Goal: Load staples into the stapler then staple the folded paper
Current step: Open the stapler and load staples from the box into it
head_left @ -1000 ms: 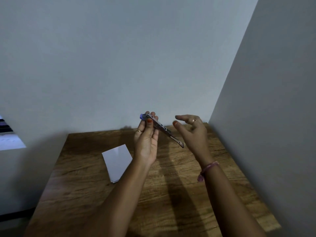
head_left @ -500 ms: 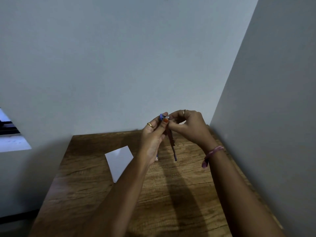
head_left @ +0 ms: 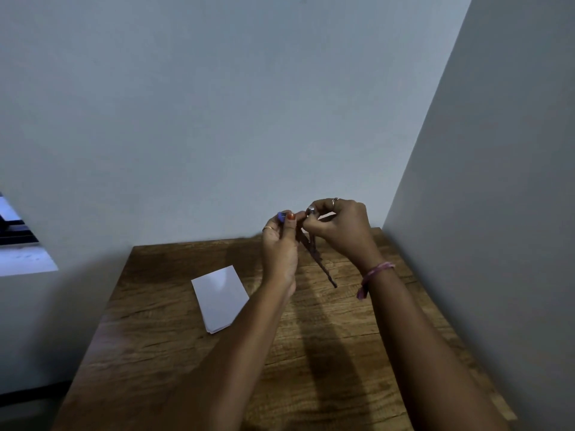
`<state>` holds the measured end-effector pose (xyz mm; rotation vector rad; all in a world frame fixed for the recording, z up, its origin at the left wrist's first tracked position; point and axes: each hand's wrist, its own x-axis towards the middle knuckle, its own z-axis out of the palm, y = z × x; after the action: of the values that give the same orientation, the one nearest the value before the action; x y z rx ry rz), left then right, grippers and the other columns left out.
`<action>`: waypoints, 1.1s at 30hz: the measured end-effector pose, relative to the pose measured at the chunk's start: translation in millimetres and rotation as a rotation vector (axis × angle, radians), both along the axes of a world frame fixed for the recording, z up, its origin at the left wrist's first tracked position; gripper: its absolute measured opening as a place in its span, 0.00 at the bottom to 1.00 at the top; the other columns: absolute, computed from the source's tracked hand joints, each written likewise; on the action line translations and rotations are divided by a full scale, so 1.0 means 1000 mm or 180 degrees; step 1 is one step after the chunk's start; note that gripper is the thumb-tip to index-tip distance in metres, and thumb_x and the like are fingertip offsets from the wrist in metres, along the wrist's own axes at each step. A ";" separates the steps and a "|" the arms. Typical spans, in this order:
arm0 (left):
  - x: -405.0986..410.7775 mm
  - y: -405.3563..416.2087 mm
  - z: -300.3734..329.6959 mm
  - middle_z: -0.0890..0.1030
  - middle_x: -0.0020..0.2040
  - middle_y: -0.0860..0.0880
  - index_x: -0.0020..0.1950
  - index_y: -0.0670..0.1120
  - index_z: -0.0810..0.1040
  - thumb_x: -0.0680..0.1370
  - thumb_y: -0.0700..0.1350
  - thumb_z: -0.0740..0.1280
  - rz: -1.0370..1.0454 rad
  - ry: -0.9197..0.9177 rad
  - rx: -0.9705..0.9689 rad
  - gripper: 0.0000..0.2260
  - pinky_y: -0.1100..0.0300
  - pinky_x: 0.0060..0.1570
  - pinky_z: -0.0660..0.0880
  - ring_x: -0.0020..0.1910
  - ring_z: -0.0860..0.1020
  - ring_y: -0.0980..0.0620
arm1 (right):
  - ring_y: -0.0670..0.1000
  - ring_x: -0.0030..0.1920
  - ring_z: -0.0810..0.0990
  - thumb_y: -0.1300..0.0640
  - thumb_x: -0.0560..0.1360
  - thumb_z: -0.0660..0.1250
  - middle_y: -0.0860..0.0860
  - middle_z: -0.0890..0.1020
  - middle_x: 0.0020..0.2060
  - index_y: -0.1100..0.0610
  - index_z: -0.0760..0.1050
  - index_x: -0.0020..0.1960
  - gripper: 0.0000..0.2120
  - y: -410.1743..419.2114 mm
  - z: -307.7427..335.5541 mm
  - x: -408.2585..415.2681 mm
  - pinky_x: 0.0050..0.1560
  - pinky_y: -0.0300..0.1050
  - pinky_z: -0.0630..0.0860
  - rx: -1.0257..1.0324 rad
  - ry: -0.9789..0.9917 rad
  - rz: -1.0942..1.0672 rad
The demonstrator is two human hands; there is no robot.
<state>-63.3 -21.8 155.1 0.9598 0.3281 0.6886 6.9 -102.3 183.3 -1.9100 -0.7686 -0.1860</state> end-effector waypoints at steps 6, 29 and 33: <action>-0.011 0.005 -0.006 0.85 0.45 0.45 0.47 0.47 0.73 0.81 0.46 0.61 -0.0103 -0.0510 -0.0949 0.05 0.59 0.50 0.78 0.52 0.83 0.50 | 0.55 0.42 0.86 0.61 0.69 0.68 0.51 0.84 0.36 0.59 0.81 0.42 0.04 -0.011 -0.008 0.008 0.43 0.50 0.82 0.1352 0.1395 0.0157; -0.017 -0.015 -0.039 0.85 0.45 0.41 0.48 0.36 0.83 0.70 0.42 0.71 -0.2179 0.0358 -0.2158 0.11 0.60 0.39 0.82 0.40 0.85 0.50 | 0.53 0.42 0.85 0.66 0.76 0.65 0.56 0.85 0.39 0.61 0.79 0.49 0.06 -0.044 -0.025 0.016 0.38 0.40 0.81 0.1579 0.2487 0.1002; -0.018 -0.014 -0.042 0.84 0.46 0.41 0.45 0.37 0.85 0.68 0.40 0.73 -0.1933 0.0434 -0.2174 0.09 0.61 0.37 0.82 0.40 0.85 0.50 | 0.51 0.43 0.85 0.64 0.74 0.69 0.53 0.84 0.39 0.56 0.79 0.52 0.08 -0.050 -0.028 0.017 0.43 0.42 0.81 0.1174 0.1653 0.0648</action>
<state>-81.2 -36.3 113.2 0.4047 0.3361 -0.0621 23.7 -152.0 155.0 -1.4280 -0.5238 0.2713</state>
